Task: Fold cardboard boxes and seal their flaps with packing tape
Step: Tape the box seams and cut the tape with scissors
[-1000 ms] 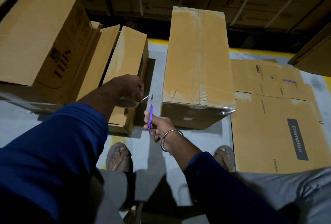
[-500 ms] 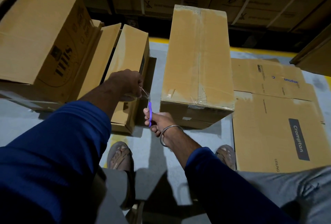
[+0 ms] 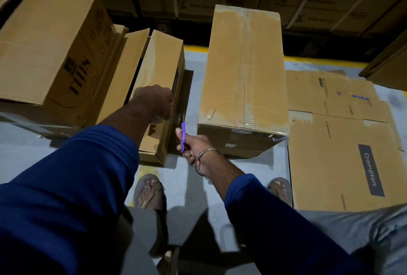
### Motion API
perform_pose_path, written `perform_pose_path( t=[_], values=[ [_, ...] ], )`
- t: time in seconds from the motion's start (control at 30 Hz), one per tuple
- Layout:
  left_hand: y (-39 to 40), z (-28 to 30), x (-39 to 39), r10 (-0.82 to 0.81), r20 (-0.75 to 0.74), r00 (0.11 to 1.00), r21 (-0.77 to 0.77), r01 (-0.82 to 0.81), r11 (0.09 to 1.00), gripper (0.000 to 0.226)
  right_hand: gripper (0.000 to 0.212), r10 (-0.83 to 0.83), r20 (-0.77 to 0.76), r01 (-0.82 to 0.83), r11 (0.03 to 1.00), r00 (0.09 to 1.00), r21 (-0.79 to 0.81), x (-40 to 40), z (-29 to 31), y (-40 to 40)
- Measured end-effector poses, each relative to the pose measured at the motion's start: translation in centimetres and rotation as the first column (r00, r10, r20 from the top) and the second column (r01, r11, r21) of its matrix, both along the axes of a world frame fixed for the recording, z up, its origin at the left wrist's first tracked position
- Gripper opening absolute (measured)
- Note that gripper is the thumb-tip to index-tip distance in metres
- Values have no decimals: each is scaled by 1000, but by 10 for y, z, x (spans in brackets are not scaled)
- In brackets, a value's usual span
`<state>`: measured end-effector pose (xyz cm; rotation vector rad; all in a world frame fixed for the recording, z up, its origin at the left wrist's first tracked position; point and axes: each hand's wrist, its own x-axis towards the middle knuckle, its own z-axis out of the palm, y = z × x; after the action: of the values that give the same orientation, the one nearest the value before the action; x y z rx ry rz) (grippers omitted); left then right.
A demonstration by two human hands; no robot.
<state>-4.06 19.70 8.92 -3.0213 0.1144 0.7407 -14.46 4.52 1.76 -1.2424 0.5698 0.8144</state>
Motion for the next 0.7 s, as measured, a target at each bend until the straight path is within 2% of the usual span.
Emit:
perform_pose_path(
  t=[0.1,0.17,0.27,0.33,0.37,0.43,0.53,0.63,0.7],
  values=[
    [3,2,-2,46,-23,999,29,-45,999,23,38,12,8,-12,1000,1000,-15,-3,-6,3],
    [6,5,-1,96,-10,995,15,-96,995,23,32,78,15,-77,994,997,-77,-7,-7,7],
    [9,15,3,149,66,987,-18,-148,989,22,13,326,33,-315,931,945,-184,-19,-7,9],
    [9,24,5,192,136,972,-76,-183,980,21,16,469,107,-426,860,877,-279,-25,-8,3],
    [8,28,5,223,167,960,-127,-203,971,20,18,493,158,-426,843,855,-327,-27,-5,-3],
    [4,37,2,305,188,934,-265,-250,931,18,20,519,270,-354,803,811,-480,-25,8,-21],
    [-3,53,-7,414,95,905,-484,-321,814,18,19,560,363,-156,675,744,-722,-5,43,-66],
    [-9,72,-21,513,77,855,-621,-362,696,19,8,567,428,77,538,704,-840,29,73,-113],
    [-11,84,-32,579,144,803,-661,-357,660,17,10,555,391,169,408,734,-897,56,82,-136]
  ],
)
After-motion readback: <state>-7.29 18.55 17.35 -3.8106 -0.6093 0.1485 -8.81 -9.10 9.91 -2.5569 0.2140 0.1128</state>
